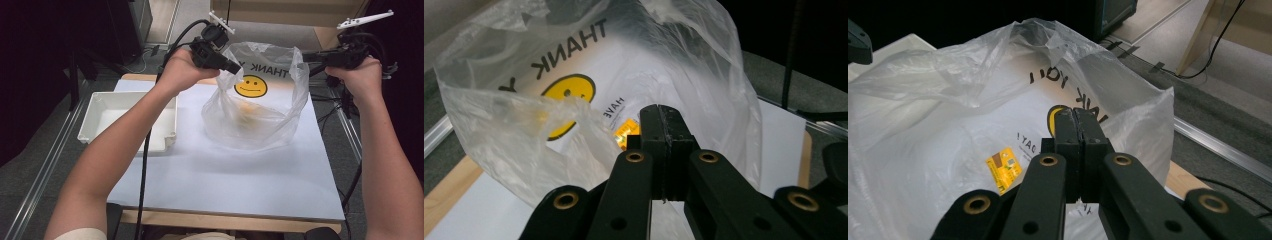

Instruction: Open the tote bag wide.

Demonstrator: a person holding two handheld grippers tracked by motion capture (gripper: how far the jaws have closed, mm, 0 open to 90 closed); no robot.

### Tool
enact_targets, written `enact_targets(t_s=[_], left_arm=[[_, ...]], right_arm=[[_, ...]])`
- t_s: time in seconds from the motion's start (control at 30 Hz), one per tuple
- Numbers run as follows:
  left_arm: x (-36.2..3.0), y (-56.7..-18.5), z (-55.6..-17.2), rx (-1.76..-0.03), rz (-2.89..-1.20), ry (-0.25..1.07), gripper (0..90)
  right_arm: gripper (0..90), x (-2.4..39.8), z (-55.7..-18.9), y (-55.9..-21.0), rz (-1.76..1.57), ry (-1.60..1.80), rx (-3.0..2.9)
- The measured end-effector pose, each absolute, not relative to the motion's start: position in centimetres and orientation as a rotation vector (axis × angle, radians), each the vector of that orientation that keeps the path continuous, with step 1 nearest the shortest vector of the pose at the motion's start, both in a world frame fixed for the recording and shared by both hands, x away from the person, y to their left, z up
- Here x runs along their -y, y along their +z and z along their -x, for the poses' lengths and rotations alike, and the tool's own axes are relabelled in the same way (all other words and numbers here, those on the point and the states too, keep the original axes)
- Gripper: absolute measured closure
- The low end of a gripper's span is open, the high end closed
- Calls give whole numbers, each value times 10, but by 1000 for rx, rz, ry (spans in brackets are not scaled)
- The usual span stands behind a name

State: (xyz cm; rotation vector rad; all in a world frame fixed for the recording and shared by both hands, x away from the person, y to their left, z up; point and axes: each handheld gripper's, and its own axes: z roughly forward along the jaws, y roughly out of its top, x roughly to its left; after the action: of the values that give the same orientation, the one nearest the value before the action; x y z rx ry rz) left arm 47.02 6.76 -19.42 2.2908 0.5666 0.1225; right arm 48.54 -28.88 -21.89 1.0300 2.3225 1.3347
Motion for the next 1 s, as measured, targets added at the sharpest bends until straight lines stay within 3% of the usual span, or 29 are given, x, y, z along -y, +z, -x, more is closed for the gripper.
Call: enact_targets(t_s=[0.4,0.67,1.0], left_arm=[[-22,-185,-498,-566,-2303,155,900],[-4,-212,-506,-593,-2329,141,900],[-16,-258,-512,-667,-2357,120,900]], right_arm=[[900,244,-514,-209,-1015,1337,-2328],[900,226,-527,-227,-1053,1270,-2380],[900,220,-520,-260,-1041,1198,-2410]])
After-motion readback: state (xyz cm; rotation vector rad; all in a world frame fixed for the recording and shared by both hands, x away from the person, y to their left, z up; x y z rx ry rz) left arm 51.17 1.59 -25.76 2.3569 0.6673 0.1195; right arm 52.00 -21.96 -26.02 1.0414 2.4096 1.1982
